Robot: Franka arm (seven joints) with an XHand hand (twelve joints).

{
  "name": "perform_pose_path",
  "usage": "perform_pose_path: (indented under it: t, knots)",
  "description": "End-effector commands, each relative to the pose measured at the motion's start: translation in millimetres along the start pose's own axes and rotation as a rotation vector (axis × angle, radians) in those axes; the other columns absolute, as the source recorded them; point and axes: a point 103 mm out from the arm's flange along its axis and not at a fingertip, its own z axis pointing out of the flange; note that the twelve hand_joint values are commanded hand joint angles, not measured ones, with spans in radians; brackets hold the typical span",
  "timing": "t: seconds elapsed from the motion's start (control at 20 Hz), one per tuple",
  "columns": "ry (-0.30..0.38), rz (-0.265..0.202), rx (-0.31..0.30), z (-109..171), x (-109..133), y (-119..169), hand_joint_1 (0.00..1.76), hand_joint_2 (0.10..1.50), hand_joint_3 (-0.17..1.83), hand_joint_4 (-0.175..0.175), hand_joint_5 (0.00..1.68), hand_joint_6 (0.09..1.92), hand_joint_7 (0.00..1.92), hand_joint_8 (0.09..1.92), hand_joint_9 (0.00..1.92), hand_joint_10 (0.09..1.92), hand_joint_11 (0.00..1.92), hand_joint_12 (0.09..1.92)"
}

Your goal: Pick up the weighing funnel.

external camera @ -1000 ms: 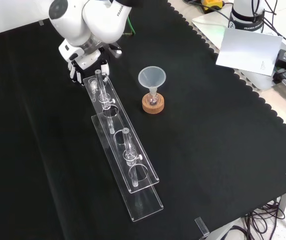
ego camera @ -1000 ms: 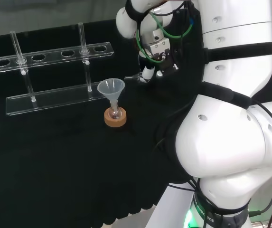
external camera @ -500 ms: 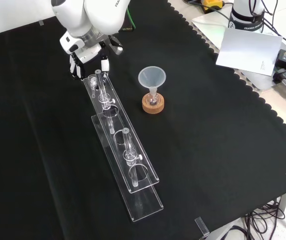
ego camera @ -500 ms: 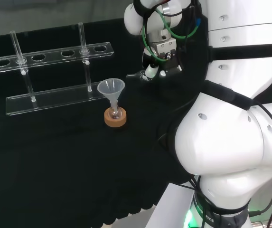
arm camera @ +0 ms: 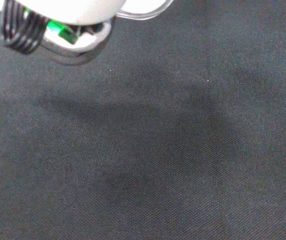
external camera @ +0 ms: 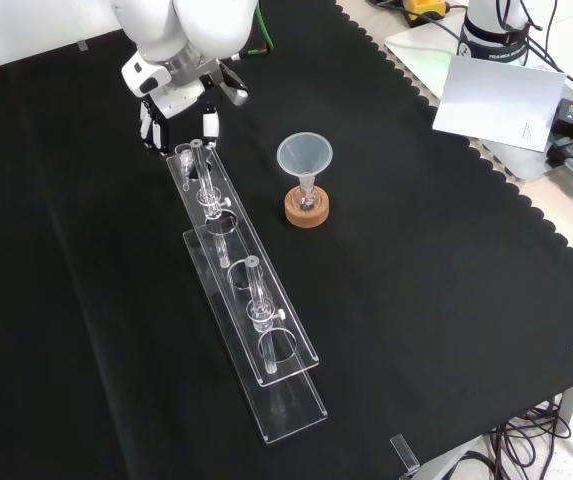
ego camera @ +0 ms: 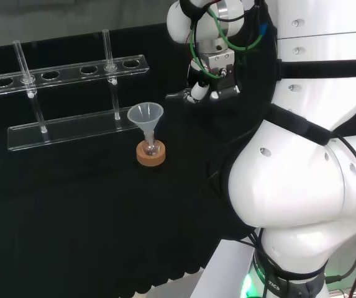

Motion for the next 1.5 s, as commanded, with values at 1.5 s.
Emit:
perform_pose_path:
  t: [1.5]
  knots:
    - [0.172, 0.085, -0.184, -72.6, -27.5, -66.9, 1.15, 0.64, 0.58, 0.175, 1.46, 0.28, 0.84, 0.64, 1.26, 0.19, 1.06, 0.89]
